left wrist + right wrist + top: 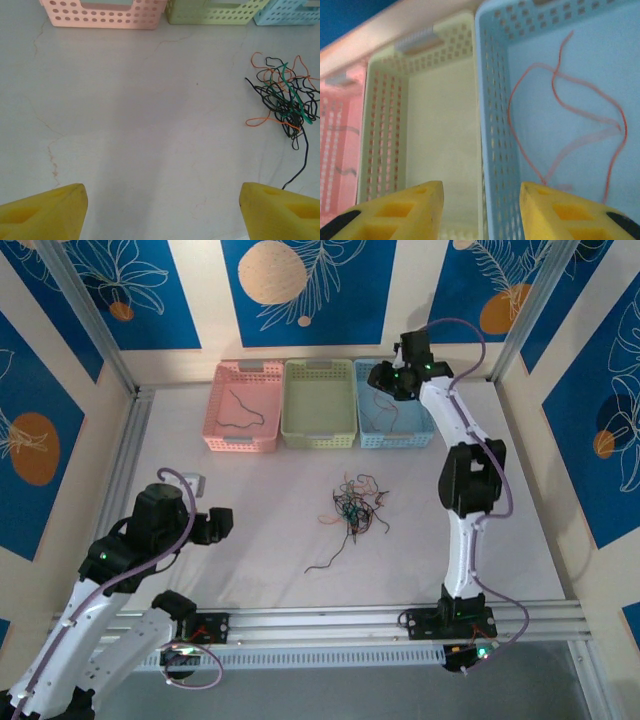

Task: Untangle the cables

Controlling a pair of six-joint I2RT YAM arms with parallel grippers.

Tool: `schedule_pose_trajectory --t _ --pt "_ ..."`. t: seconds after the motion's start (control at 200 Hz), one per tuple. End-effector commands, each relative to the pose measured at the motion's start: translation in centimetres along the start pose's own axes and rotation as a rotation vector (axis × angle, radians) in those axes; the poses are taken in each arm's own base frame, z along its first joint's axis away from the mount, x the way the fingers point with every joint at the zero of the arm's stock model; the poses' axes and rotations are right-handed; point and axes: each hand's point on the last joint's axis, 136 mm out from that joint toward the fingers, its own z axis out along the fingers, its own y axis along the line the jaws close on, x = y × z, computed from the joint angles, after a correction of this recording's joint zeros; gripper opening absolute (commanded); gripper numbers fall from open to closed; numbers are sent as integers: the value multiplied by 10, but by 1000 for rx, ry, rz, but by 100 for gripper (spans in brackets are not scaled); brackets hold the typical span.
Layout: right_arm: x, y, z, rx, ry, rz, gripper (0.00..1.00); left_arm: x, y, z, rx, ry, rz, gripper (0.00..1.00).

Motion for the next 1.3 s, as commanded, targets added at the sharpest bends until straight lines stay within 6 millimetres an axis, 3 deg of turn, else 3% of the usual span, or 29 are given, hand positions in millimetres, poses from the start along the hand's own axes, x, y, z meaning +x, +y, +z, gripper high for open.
schedule_pose_trajectory --t 0.0,0.09,0.35,0.505,0.6,0.775,1.025,1.205,1.296 --pt "14 43 -65 -104 -70 -114 45 0 -11 0 58 7 25 79" --pt "54 40 -80 -143 -22 -140 45 -1 -14 -2 71 4 20 78" --pt "181 -7 -101 -126 178 -108 43 1 -35 0 191 28 -44 78" --pt "224 -40 -94 -47 261 -99 43 4 -54 11 298 66 -103 76" --pt "243 -45 -84 -63 331 -79 43 5 -60 21 327 80 -148 74" --pt "267 -58 -69 -9 415 -84 34 12 -69 38 376 116 -202 72" --pt "275 -62 -62 18 439 -106 25 29 -65 50 354 166 -212 71" --pt "279 -55 -61 -4 455 -123 13 30 -67 54 365 171 -221 71" --pt "276 -40 -68 -67 427 -155 5 29 -71 55 386 177 -224 71"
